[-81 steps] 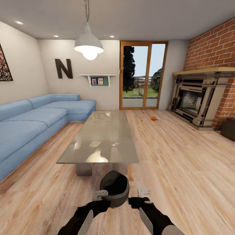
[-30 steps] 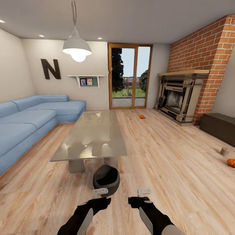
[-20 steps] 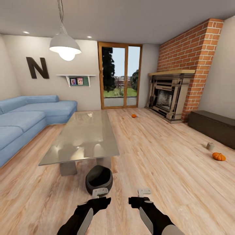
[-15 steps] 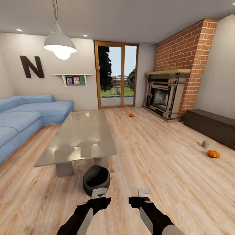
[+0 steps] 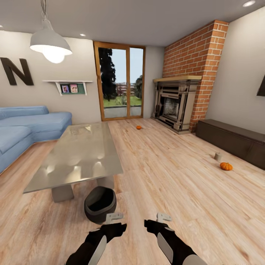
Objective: Place each of the two pumpkins and all three candles from the living room inside a cabinet in the living room (use any cabinet), then make sure every cabinet is closed, and position the cauldron so it is next to a table in the living room.
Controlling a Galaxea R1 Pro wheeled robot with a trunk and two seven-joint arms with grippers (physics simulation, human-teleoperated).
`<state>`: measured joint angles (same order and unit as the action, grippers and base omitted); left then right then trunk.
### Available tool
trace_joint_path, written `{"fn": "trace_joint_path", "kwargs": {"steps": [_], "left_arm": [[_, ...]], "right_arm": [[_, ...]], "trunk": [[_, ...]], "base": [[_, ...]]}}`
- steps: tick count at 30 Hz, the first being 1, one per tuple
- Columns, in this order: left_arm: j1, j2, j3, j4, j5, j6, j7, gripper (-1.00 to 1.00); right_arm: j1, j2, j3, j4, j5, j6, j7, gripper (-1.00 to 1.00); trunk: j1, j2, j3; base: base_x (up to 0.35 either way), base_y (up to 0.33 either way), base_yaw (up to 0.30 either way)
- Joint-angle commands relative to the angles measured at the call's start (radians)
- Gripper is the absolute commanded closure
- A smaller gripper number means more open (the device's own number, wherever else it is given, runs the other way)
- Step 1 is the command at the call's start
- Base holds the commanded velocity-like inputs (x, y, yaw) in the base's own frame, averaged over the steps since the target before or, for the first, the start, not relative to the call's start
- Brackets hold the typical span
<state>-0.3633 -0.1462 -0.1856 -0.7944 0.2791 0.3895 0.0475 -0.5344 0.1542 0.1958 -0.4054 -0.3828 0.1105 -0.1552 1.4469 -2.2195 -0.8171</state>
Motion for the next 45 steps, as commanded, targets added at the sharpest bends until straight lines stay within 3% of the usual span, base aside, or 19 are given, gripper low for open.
{"fn": "trace_joint_path", "kwargs": {"steps": [1,6,19,23,31,45], "left_arm": [[0.000,0.000,-0.020,-0.002,0.009,0.005,0.007,-1.00],[0.000,0.000,-0.082,-0.001,0.008,0.005,0.015,-1.00],[0.000,-0.001,-0.139,0.005,0.006,0.005,0.019,-1.00],[0.000,-0.001,-0.147,0.004,0.005,0.005,0.020,-1.00],[0.000,-0.003,-0.169,0.001,0.005,0.006,0.018,-1.00],[0.000,-0.003,-0.174,0.000,0.007,0.009,0.019,-1.00]], "right_arm": [[0.000,-0.001,0.008,-0.001,-0.009,0.003,-0.009,-1.00],[0.001,-0.001,0.009,0.004,-0.014,-0.027,-0.010,-1.00],[0.001,-0.005,0.007,0.043,-0.021,-0.041,-0.006,-1.00],[0.001,-0.005,0.007,0.047,-0.023,-0.041,-0.005,-1.00],[0.001,-0.015,0.007,0.048,-0.084,-0.040,-0.001,-1.00],[0.001,-0.020,0.007,0.048,-0.090,-0.040,-0.001,-1.00]], "trunk": [[0.000,0.000,-0.002],[0.000,0.000,-0.009],[0.000,0.000,-0.026],[0.000,0.000,-0.031],[0.000,0.000,-0.040],[0.000,0.000,-0.053]], "base": [[0.000,0.000,-0.183],[0.000,0.000,-0.183],[0.224,-0.039,-0.183],[0.320,-0.156,-0.188],[0.109,-0.299,-0.216],[0.145,-0.301,-0.236]]}}
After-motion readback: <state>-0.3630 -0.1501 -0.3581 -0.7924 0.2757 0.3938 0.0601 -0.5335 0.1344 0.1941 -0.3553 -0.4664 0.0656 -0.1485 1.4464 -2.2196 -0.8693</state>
